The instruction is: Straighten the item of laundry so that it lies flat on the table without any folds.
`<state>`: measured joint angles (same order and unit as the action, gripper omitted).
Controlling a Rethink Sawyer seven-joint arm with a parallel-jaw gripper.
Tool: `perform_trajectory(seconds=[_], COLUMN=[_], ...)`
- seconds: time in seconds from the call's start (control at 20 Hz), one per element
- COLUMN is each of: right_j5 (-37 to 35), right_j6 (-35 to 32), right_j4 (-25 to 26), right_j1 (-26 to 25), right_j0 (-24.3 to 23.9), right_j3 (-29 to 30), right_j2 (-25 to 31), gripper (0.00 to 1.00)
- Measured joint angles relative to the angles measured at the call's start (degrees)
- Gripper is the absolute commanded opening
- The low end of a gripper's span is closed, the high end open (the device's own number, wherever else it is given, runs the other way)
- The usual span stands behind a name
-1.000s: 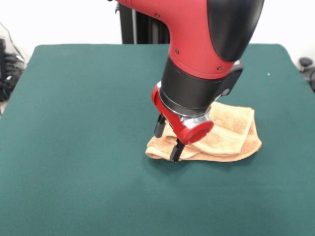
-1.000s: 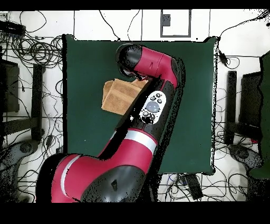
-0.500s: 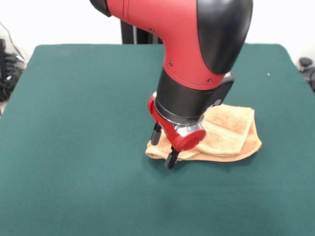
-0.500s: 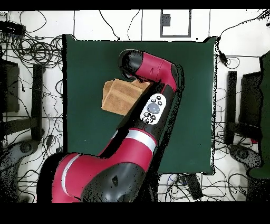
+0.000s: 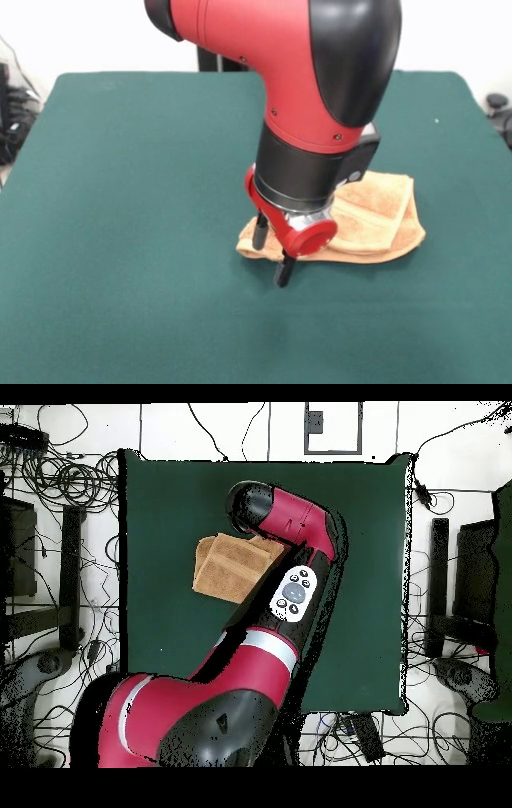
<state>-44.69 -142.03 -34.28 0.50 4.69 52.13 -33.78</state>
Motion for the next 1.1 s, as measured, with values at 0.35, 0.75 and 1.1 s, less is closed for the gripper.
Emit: perform_trajectory(seconds=[0.35, 0.75, 1.1], right_j5=[0.5, 0.5, 0.5], right_j6=[0.0, 0.0, 0.0], right_j4=[-1.9, -2.2, -2.2], right_j1=[0.0, 0.0, 0.0], right_j0=[0.0, 0.0, 0.0], right_j3=[0.4, 1.0, 1.2], right_j2=[0.7, 1.2, 1.2], gripper=[1.0, 1.0, 1.0])
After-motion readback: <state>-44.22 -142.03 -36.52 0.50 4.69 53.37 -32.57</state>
